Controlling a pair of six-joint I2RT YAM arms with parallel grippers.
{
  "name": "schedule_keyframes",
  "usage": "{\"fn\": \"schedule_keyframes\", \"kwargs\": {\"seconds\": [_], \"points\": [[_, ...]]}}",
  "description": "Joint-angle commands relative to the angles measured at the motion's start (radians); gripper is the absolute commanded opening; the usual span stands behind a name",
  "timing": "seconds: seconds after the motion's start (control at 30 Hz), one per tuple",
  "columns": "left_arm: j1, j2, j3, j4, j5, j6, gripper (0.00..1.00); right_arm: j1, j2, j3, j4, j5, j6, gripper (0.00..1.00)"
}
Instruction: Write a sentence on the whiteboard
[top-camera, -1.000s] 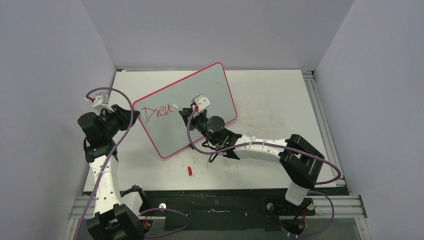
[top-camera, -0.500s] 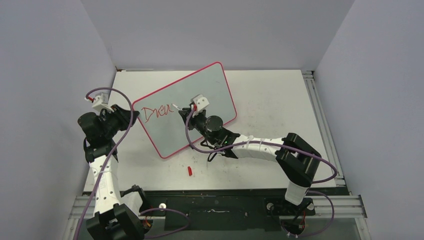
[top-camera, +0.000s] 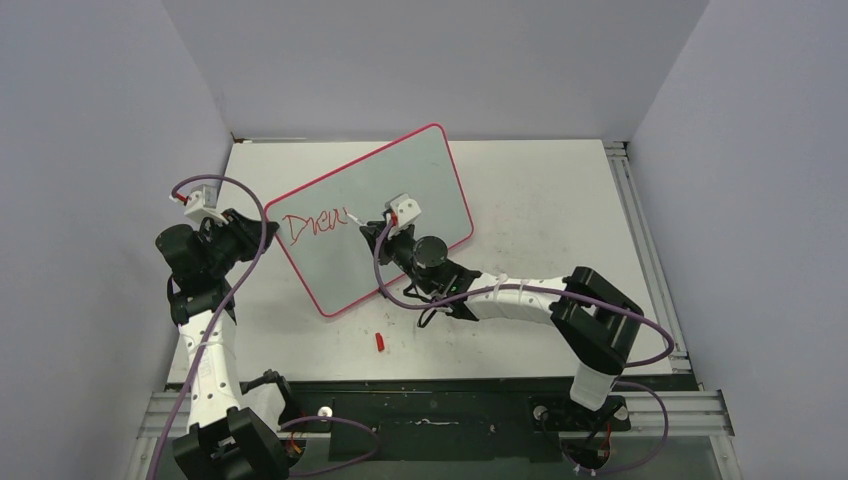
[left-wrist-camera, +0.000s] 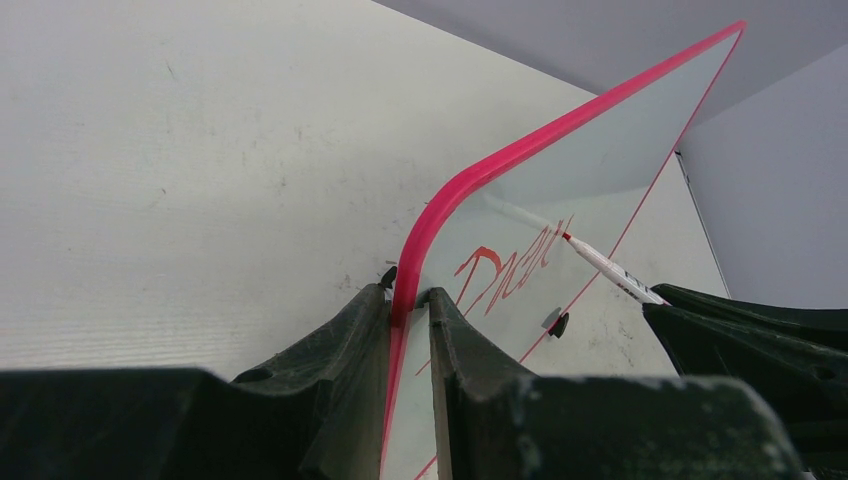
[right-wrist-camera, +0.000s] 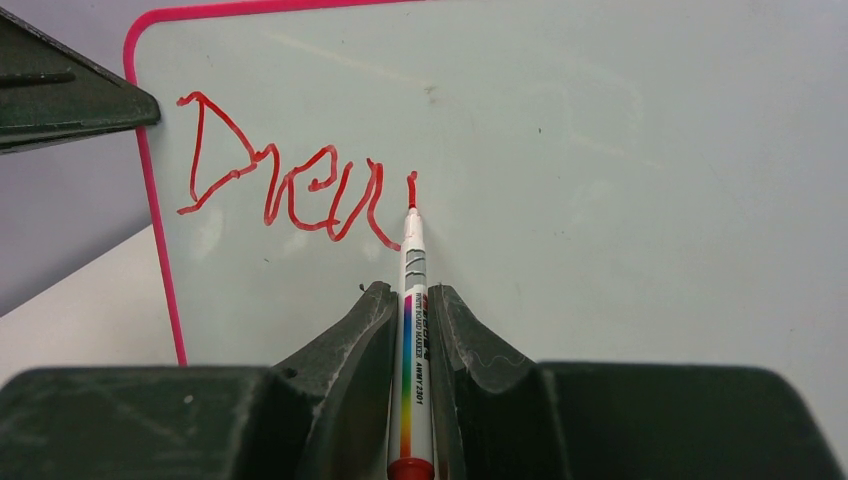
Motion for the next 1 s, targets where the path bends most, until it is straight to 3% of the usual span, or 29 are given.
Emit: {"fn": "schedule_keyframes", "kwargs": {"seconds": [0.0, 0.97], "points": [[-0.017, -0.003, 0.006, -0.002, 0.041, 0.003, 0.19, 0.005, -0.03, -0.031, 0.009, 0.031, 0.017, 0.05], [-0.02, 0.007, 0.009, -0.002, 0.039, 0.003, 0.19, -0.007, 0.002, 0.063, 0.083, 0.034, -0.035, 0.05]]}}
